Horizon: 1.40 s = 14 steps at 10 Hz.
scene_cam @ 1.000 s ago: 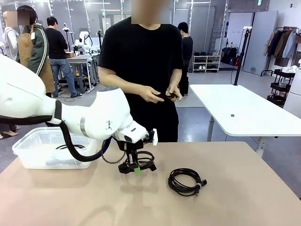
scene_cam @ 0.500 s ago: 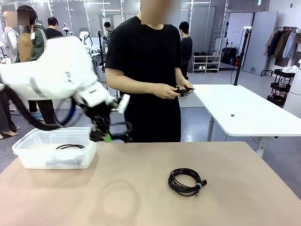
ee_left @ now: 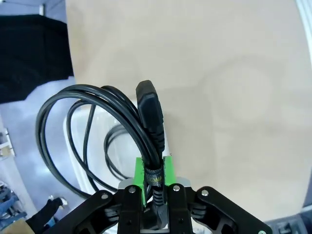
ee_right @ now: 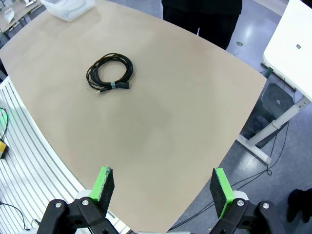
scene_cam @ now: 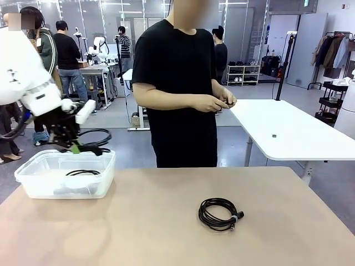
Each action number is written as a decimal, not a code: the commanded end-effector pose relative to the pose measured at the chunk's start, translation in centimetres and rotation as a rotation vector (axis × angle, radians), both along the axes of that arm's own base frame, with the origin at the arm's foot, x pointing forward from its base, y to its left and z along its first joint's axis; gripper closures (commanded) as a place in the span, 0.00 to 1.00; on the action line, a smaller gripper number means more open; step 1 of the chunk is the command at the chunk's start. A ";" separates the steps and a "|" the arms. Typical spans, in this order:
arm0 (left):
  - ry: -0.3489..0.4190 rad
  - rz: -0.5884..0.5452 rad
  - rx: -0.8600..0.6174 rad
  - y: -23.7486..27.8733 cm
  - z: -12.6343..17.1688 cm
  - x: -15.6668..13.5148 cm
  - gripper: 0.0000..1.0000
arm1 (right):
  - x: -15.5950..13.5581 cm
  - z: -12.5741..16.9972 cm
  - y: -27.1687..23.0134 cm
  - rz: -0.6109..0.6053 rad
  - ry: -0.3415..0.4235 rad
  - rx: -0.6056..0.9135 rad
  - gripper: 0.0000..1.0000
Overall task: Organize and store the cables.
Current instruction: Place the Power Cable into the Organizing box.
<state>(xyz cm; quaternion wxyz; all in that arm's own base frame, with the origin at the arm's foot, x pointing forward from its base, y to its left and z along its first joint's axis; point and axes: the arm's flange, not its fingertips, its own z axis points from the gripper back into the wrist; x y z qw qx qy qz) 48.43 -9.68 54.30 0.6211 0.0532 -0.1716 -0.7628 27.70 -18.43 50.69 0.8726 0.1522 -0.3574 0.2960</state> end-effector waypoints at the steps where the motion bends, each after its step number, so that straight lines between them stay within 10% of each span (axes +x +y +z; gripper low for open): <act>1: -0.017 0.014 -0.001 3.4 -0.4 0.7 0.93 | -0.1 0.0 -0.1 0.016 -0.010 0.001 0.00; 10: 0.211 0.084 -0.009 7.2 -10.1 9.4 0.93 | -0.1 0.0 -0.1 0.016 -0.010 0.001 0.00; 11: 0.221 0.103 -0.009 7.3 -10.4 9.7 0.56 | -0.1 0.0 -0.1 0.016 -0.010 0.001 0.00; 14: 0.201 0.101 -0.048 7.3 -9.6 9.6 0.09 | -0.1 0.0 -0.1 0.016 -0.010 0.001 0.00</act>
